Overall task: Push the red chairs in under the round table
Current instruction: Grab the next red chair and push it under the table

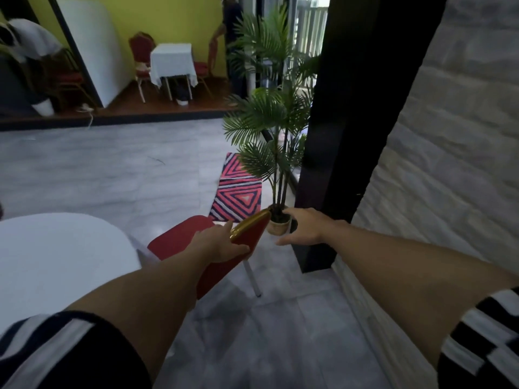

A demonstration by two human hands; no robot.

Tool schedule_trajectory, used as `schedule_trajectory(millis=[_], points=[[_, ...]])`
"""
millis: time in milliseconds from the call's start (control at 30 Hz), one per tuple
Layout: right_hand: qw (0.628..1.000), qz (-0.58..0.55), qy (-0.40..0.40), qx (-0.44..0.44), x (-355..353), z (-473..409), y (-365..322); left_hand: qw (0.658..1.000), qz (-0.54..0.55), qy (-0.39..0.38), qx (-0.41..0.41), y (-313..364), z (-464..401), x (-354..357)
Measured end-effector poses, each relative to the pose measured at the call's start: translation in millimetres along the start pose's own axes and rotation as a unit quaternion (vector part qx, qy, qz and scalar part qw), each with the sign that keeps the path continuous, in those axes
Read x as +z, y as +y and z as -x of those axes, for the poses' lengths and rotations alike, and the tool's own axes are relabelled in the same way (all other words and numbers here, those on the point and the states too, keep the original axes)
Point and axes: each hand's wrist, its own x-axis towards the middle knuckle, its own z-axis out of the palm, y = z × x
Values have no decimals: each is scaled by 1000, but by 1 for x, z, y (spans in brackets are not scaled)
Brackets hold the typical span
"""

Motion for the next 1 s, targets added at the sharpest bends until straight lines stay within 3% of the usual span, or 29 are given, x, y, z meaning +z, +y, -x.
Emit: schedule_trajectory(millis=[567,800,1000], points=[[959,106,-145,-218,-3,-188,-11,969,81,-15,-232,-12,-71,32],[924,172,-211,-268,21,-245,-20,953,114,-42,-279,-17,-107,43],[908,187,-222,-303,51,-262,-24,952,135,-80,-261,-25,-112,64]])
